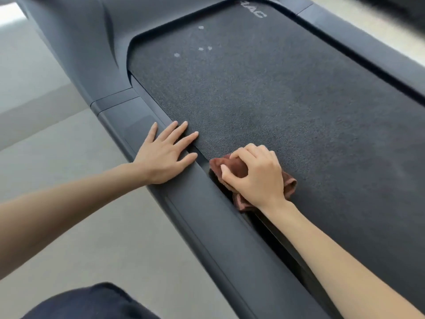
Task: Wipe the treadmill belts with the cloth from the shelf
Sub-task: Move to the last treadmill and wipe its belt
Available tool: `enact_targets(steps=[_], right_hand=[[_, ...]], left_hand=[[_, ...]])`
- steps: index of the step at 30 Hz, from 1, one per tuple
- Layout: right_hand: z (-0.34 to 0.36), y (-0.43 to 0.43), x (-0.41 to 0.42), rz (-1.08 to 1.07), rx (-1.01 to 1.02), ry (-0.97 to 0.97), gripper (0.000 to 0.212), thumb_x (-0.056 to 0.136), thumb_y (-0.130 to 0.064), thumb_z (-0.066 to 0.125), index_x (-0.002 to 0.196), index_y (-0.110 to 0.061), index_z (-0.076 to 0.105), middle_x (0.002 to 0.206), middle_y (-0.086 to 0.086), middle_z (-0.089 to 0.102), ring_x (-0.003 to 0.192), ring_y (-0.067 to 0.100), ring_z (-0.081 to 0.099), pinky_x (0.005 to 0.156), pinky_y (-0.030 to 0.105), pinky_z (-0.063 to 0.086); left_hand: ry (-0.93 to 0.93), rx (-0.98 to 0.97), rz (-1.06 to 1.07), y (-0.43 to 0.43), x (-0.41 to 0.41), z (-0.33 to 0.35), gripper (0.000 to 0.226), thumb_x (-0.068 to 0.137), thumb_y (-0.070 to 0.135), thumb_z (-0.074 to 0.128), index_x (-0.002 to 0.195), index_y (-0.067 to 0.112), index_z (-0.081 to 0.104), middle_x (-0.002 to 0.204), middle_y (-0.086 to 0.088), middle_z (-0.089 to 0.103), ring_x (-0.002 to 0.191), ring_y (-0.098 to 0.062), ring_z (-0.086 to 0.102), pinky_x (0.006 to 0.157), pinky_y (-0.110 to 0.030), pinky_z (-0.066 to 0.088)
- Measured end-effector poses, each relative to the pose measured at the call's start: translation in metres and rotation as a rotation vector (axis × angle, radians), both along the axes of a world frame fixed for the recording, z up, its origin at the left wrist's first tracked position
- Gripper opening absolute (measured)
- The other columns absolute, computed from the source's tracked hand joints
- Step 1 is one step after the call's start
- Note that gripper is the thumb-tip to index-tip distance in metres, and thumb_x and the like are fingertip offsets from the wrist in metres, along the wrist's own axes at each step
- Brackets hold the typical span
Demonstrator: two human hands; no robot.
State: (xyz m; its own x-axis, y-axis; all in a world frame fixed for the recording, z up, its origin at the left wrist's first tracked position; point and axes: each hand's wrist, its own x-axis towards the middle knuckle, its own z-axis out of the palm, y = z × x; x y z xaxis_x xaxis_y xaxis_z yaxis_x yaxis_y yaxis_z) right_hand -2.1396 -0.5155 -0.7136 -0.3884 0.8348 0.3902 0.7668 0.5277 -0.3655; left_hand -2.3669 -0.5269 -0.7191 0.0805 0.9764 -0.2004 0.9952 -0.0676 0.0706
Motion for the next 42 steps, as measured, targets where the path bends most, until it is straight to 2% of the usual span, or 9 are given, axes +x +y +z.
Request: enact_targets(steps=[4,6,11,16,24,29,33,38,42], right_hand=[[0.005,-0.05,0.013,0.147,0.134,-0.014,0.021,0.076,-0.038,0.066,0.075,-0.017,0.065,0.075,0.0,0.058,0.073,0.026,0.052,0.068,0.035,0.037],[0.002,-0.052,0.005,0.108,0.136,-0.061,0.021,0.076,-0.038,0.066,0.075,-0.017,0.066,0.075,0.0,0.058,0.073,0.026,0.053,0.067,0.036,0.039],[-0.016,0.008,-0.044,-0.106,0.161,-0.119,0.025,0.076,-0.043,0.06,0.072,-0.018,0.062,0.072,0.001,0.054,0.071,0.027,0.052,0.063,0.037,0.04],[-0.021,0.026,-0.055,-0.101,0.206,-0.118,0.025,0.077,-0.043,0.06,0.071,-0.018,0.061,0.069,0.0,0.053,0.068,0.026,0.051,0.063,0.036,0.039],[-0.022,0.033,-0.07,-0.2,0.231,-0.133,0.027,0.077,-0.045,0.057,0.07,-0.02,0.062,0.069,0.001,0.053,0.069,0.028,0.052,0.062,0.036,0.039],[-0.023,0.081,-0.107,-0.282,0.215,-0.162,0.03,0.076,-0.048,0.055,0.072,-0.019,0.062,0.07,0.002,0.055,0.068,0.029,0.053,0.061,0.035,0.038],[-0.021,0.119,-0.125,-0.255,0.211,-0.212,0.031,0.075,-0.048,0.055,0.073,-0.018,0.062,0.071,0.003,0.056,0.068,0.028,0.053,0.062,0.032,0.035],[-0.021,0.161,-0.132,-0.144,0.236,-0.201,0.029,0.074,-0.048,0.057,0.074,-0.019,0.063,0.071,0.001,0.057,0.069,0.027,0.055,0.062,0.031,0.036],[-0.01,0.195,-0.154,-0.292,0.116,-0.278,0.036,0.079,-0.05,0.052,0.09,-0.017,0.065,0.091,0.006,0.062,0.087,0.032,0.056,0.072,0.036,0.036]], left_hand=[[-0.003,0.024,-0.255,0.03,-0.037,0.006,0.07,0.08,0.066,-0.002,0.145,0.048,0.015,0.158,0.011,0.011,0.146,-0.012,0.004,0.117,-0.042,-0.005],[-0.008,0.065,-0.289,0.044,-0.049,0.003,0.062,0.084,0.064,0.002,0.144,0.05,0.015,0.157,0.011,0.014,0.146,-0.013,0.007,0.118,-0.044,-0.003],[-0.079,0.102,-0.17,0.053,-0.063,-0.006,0.065,0.085,0.064,0.008,0.145,0.046,0.021,0.157,0.012,0.015,0.146,-0.012,0.006,0.117,-0.046,-0.004],[-0.033,0.048,-0.066,0.088,-0.108,-0.001,0.047,0.099,0.05,0.026,0.145,0.05,0.014,0.158,0.013,0.009,0.146,-0.012,0.002,0.116,-0.049,-0.005],[-0.076,0.099,-0.064,0.089,-0.115,-0.005,0.047,0.099,0.049,0.026,0.144,0.05,0.017,0.158,0.015,0.01,0.145,-0.009,0.002,0.117,-0.046,-0.004],[-0.113,0.148,-0.045,0.091,-0.116,-0.008,0.051,0.098,0.047,0.032,0.148,0.04,0.022,0.157,0.014,0.014,0.145,-0.008,0.004,0.117,-0.045,-0.004],[-0.131,0.184,-0.022,0.091,-0.116,-0.012,0.06,0.094,0.049,0.029,0.15,0.028,0.023,0.157,0.014,0.016,0.145,-0.006,0.006,0.118,-0.042,-0.003],[-0.112,0.188,-0.009,0.091,-0.118,-0.013,0.068,0.088,0.056,0.021,0.15,0.028,0.02,0.157,0.015,0.013,0.145,-0.006,0.005,0.118,-0.042,-0.004],[-0.207,0.2,0.015,0.093,-0.12,-0.013,0.065,0.086,0.051,0.022,0.147,0.03,0.03,0.155,0.012,0.022,0.144,-0.007,0.012,0.118,-0.038,-0.001]])
